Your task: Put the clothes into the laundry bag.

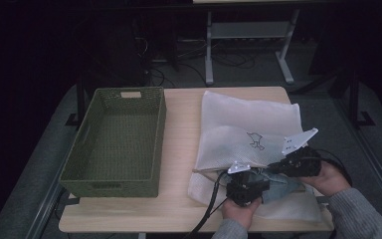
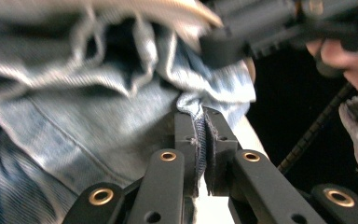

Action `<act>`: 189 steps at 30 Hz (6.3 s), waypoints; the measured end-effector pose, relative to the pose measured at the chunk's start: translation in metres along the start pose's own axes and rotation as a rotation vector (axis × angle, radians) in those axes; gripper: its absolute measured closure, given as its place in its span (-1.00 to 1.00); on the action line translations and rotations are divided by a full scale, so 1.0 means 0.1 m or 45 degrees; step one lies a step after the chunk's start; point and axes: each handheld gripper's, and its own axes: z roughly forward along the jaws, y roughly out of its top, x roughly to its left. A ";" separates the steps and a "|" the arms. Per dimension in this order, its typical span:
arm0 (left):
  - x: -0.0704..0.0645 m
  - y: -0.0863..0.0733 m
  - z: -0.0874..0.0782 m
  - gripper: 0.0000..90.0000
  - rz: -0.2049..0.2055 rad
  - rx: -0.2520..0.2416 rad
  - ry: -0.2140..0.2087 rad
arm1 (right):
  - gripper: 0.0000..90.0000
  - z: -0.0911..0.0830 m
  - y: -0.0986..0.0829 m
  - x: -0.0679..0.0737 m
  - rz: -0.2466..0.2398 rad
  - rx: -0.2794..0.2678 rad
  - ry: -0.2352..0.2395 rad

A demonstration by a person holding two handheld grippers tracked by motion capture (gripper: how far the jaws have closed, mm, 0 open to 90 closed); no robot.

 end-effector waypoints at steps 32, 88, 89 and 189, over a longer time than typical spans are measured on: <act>0.05 0.02 0.07 0.91 0.011 -0.018 0.037 | 0.60 -0.11 -0.06 0.08 -0.041 -0.075 0.051; 0.16 0.16 0.02 0.92 0.016 -0.056 0.090 | 0.99 0.45 -0.70 0.84 -0.231 0.205 0.321; 0.15 0.15 0.02 0.92 0.014 -0.058 0.089 | 0.97 0.45 -0.69 0.82 -0.221 0.205 0.324; 0.45 0.37 0.01 0.87 0.007 0.035 0.154 | 0.54 0.69 -0.27 0.71 -0.200 0.056 0.310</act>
